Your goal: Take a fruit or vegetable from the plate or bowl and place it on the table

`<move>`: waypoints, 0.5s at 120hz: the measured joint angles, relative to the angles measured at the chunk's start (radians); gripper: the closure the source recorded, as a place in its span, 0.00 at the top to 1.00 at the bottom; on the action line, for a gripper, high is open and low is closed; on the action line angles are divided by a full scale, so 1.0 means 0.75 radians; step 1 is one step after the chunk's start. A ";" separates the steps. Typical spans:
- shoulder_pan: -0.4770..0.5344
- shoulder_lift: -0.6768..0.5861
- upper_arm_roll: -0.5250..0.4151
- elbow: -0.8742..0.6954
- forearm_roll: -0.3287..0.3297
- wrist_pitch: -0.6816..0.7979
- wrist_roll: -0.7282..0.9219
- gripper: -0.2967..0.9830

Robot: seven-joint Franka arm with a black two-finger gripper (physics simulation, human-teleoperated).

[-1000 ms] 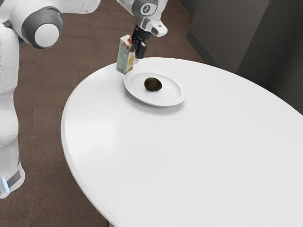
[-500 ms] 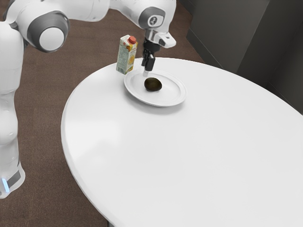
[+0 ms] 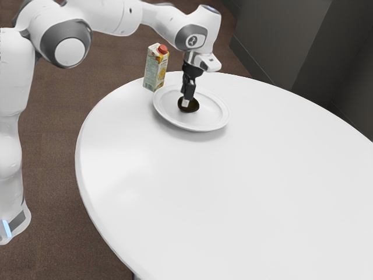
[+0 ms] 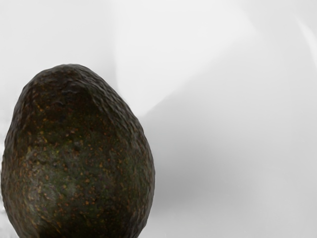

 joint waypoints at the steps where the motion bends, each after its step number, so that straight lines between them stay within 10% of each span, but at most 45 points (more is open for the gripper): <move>1: 0.001 0.001 0.000 0.000 0.001 0.004 0.000 0.76; 60: 0.017 0.146 0.003 0.067 -0.004 0.168 0.003 0.76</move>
